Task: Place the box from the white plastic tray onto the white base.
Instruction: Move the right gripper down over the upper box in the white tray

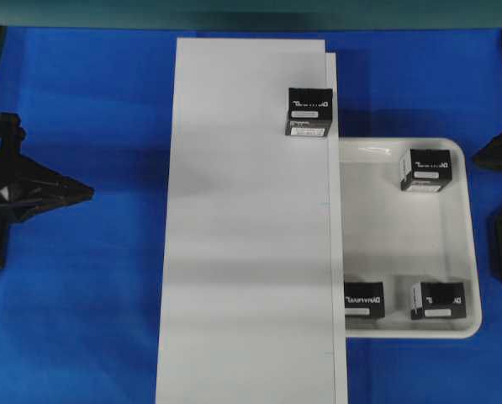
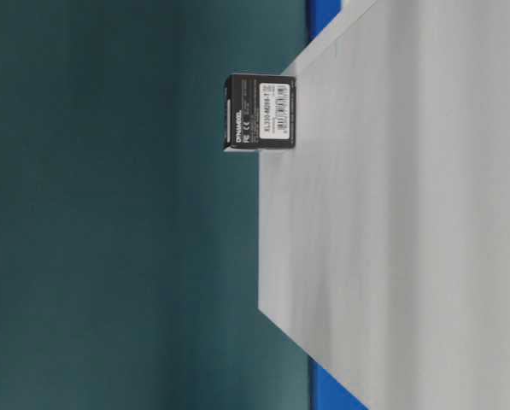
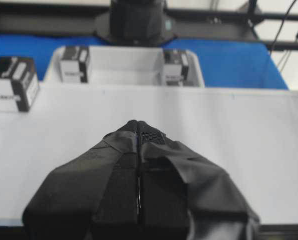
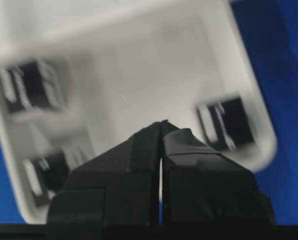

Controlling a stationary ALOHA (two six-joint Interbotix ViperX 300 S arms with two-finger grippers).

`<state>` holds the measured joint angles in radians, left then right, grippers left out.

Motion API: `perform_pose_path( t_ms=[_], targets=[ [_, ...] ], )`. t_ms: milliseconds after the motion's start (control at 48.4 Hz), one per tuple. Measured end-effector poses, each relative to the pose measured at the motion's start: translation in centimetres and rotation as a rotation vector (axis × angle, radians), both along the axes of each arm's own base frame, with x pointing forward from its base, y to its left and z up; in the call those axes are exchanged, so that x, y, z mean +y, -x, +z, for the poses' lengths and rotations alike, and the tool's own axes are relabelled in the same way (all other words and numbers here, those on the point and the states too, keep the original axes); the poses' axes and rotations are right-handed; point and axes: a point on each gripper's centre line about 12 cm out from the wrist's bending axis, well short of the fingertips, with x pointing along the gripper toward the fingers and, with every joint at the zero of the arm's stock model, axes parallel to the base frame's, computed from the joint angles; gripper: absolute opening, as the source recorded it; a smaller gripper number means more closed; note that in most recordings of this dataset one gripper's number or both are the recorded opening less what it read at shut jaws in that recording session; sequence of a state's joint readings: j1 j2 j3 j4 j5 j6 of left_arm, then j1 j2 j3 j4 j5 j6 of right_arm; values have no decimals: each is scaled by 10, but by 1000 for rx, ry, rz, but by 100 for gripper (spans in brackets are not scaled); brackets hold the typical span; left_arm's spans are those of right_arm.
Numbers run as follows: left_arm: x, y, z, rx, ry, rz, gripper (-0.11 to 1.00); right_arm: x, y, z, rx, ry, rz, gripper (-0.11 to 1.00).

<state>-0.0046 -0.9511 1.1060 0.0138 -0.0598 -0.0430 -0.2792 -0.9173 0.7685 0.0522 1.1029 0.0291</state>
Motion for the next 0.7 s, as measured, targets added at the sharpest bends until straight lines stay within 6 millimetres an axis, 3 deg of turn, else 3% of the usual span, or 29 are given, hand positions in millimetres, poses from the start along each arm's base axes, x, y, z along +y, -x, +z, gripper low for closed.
perform_pose_path(
  t_ms=[496,620,702],
  targets=[
    [0,0,3,-5,2,0,-7,-17,-14,-26,308,51,66,-2],
    [0,0,2,-2,0,-2,-7,-22,-18,-32,350,68,100,5],
    [0,0,2,-2,2,0,-7,-25,-20,-37,380,79,134,17]
  ],
)
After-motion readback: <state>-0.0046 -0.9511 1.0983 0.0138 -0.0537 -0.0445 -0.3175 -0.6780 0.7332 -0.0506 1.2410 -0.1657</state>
